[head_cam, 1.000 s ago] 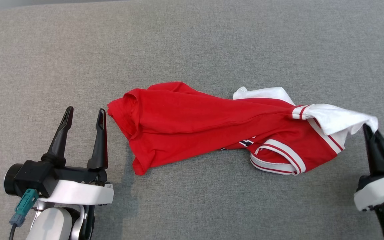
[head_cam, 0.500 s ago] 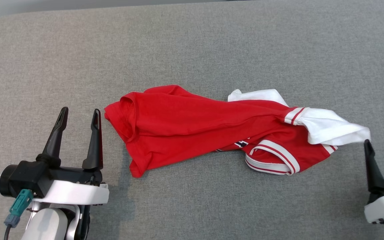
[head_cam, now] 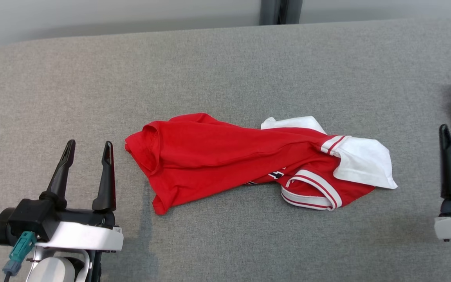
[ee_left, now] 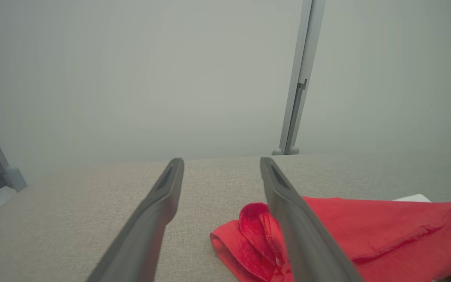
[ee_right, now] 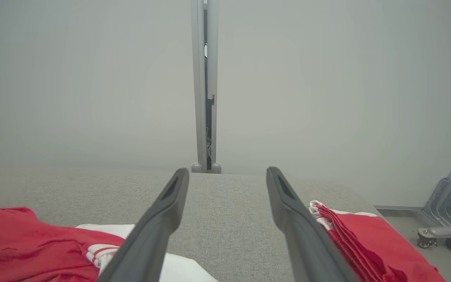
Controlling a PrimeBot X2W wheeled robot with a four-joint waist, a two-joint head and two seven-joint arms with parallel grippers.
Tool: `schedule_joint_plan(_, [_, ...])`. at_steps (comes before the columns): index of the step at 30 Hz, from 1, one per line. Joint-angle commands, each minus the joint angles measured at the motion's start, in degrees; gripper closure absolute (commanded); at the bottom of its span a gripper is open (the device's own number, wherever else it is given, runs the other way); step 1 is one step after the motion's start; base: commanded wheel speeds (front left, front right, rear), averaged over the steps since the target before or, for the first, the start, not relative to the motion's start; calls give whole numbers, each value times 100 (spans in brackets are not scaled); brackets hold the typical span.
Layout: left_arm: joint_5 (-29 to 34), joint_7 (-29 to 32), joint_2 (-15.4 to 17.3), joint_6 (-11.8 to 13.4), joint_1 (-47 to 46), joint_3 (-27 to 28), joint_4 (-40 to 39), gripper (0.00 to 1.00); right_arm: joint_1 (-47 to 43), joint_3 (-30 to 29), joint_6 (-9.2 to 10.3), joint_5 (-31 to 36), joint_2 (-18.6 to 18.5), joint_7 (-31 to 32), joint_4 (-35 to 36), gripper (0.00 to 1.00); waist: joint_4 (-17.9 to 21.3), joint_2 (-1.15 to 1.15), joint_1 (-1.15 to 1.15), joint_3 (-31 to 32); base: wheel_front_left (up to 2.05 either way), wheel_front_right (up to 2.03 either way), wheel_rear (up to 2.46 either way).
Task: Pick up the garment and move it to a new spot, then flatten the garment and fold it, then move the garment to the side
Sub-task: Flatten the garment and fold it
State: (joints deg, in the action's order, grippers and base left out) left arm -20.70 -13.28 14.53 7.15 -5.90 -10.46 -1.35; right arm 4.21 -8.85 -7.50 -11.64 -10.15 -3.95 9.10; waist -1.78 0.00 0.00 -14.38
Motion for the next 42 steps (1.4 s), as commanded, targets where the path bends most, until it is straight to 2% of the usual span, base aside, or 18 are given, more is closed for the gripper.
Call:
schedule_joint_plan(1, [11,14,50,45,76,-8,-17,0,-4,59,2,-7,-11,50,44,0,-12,0,0,106,0,0,0])
schedule_joint_plan(6, [40,89,69,87,212,-64,-60,0,-180,244,2,-38,64,148,26,0,-46,0,0,263,0,0,0])
schedule_joint_plan(23, [78,159,128,151,214,-159,-278,0,-327,224,2,-104,162,227,103,0,-97,0,0,265,0,0,0])
schedule_joint_plan(28, [158,397,161,-55,-139,-450,-267,0,-266,247,2,-125,169,230,115,0,-115,0,0,122,0,0,0])
schedule_joint_plan(32, [-9,941,111,-411,-385,-844,142,0,-191,394,2,-131,209,229,61,0,-42,0,0,-41,0,0,0])
schedule_joint_plan(33, [-103,1160,85,-566,-462,-982,433,0,-154,489,2,-148,233,204,20,0,14,0,0,-118,0,0,0])
schedule_joint_plan(35, [-224,1281,36,-687,-533,-1050,704,0,-133,574,2,-154,257,182,-33,0,75,0,0,-188,0,0,0])
schedule_joint_plan(42, [-361,1216,18,-826,-880,-991,1486,0,-48,684,2,-168,256,79,-206,0,211,0,0,-360,0,0,0])
